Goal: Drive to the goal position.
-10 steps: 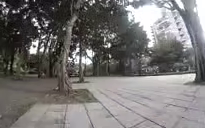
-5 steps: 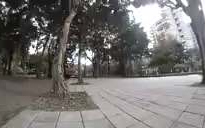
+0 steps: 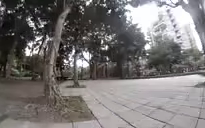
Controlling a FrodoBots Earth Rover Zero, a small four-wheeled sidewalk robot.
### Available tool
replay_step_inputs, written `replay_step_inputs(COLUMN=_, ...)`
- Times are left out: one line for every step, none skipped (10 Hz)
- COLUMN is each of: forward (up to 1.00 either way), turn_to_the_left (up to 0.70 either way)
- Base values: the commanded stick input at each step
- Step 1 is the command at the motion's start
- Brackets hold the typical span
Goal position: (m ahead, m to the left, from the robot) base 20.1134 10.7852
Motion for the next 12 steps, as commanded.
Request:
replay_step_inputs(forward=0.7, turn_to_the_left=-0.14)
replay_step_inputs(forward=0.7, turn_to_the_left=-0.14)
replay_step_inputs(forward=0.7, turn_to_the_left=-0.14)
replay_step_inputs(forward=0.7, turn_to_the_left=0.0)
replay_step_inputs(forward=0.7, turn_to_the_left=0.0)
replay_step_inputs(forward=0.7, turn_to_the_left=0.0)
replay_step_inputs(forward=0.7, turn_to_the_left=0.0)
replay_step_inputs(forward=0.7, turn_to_the_left=0.0)
replay_step_inputs(forward=0.7, turn_to_the_left=0.0)
replay_step_inputs(forward=0.7, turn_to_the_left=0.0)
replay_step_inputs(forward=0.7, turn_to_the_left=0.0)
replay_step_inputs(forward=0.7, turn_to_the_left=0.0)
